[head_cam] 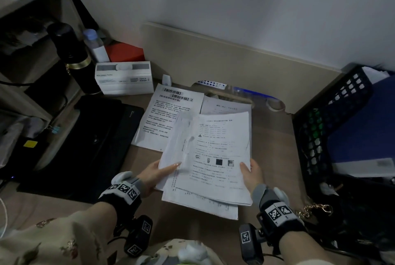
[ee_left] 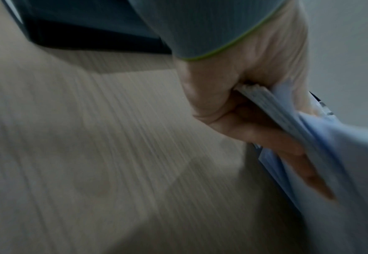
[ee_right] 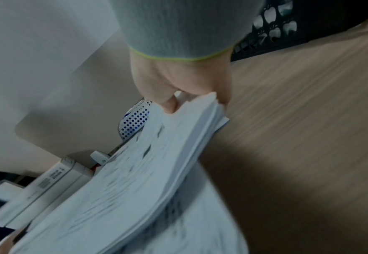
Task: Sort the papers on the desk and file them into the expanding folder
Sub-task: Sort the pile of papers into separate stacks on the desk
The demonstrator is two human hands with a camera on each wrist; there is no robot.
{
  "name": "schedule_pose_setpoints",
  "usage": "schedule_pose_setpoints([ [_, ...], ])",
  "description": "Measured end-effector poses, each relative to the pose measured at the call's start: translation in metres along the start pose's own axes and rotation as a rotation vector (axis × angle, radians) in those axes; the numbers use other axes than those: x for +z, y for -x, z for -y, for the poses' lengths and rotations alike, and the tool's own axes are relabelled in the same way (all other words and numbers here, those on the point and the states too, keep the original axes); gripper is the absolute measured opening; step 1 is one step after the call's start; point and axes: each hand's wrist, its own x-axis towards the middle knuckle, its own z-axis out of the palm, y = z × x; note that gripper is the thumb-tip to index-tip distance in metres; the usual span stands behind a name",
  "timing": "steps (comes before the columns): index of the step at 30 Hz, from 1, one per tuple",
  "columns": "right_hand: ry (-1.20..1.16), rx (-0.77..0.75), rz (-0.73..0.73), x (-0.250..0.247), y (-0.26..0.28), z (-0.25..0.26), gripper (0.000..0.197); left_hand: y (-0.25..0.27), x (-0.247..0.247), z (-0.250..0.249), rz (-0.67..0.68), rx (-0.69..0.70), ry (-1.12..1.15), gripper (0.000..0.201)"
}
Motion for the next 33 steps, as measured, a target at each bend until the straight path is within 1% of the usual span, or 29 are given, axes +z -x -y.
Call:
schedule_pose_setpoints([
  [1, 0.026, 0.021, -0.028, -0.003, -0.003, -0.004, 0.028, -0.001, -0.003, 0.001, 0.008, -0.013, 0.013, 0.083],
  [4, 0.087, 0.097, -0.146, -0.021, -0.012, -0.01, 0.037, -0.003, -0.007, 0.0, 0.014, -0.03, 0.007, 0.071],
  [6, 0.101, 0.137, -0.201, -0.04, -0.018, -0.012, 0.041, -0.005, -0.008, 0.001, -0.013, -0.036, -0.029, 0.067],
  [10, 0.172, 0.191, -0.273, -0.082, -0.033, -0.008, 0.038, -0.01, -0.008, 0.003, -0.078, -0.068, -0.096, 0.047],
  [12, 0.196, 0.2, -0.312, -0.099, -0.038, -0.005, 0.038, -0.01, -0.007, 0.004, -0.104, -0.092, -0.109, 0.045],
  [14, 0.228, 0.206, -0.352, -0.112, -0.047, -0.005, 0.038, -0.01, -0.006, 0.003, -0.109, -0.108, -0.122, 0.05],
  [17, 0.297, 0.222, -0.403, -0.125, -0.064, -0.001, 0.038, -0.013, -0.01, 0.004, -0.067, -0.141, -0.187, 0.078],
  [19, 0.318, 0.21, -0.458, -0.129, -0.07, 0.005, 0.037, -0.012, -0.011, 0.004, -0.043, -0.134, -0.226, 0.09],
  [21, 0.35, 0.184, -0.509, -0.127, -0.075, 0.008, 0.039, -0.014, -0.011, 0.005, -0.036, -0.137, -0.231, 0.094],
  [23, 0.403, 0.148, -0.55, -0.116, -0.073, 0.01, 0.046, -0.014, -0.012, 0.005, -0.041, -0.147, -0.233, 0.093],
  [24, 0.398, 0.124, -0.543, -0.107, -0.072, 0.009, 0.049, -0.015, -0.012, 0.006, -0.038, -0.155, -0.224, 0.092],
  [25, 0.386, 0.088, -0.5, -0.097, -0.071, 0.007, 0.051, -0.015, -0.012, 0.006, -0.037, -0.163, -0.216, 0.091],
  [27, 0.426, -0.004, -0.325, -0.073, -0.066, 0.001, 0.056, -0.014, -0.011, 0.007, -0.035, -0.18, -0.208, 0.087],
  [28, 0.463, -0.026, -0.227, -0.063, -0.064, -0.004, 0.061, -0.015, -0.011, 0.006, -0.037, -0.19, -0.209, 0.085],
  [30, 0.566, -0.007, -0.064, -0.045, -0.06, -0.011, 0.069, -0.015, -0.011, 0.006, -0.036, -0.21, -0.217, 0.084],
  [33, 0.746, 0.067, 0.093, -0.033, -0.061, -0.02, 0.076, -0.017, -0.014, 0.007, -0.031, -0.236, -0.214, 0.088],
])
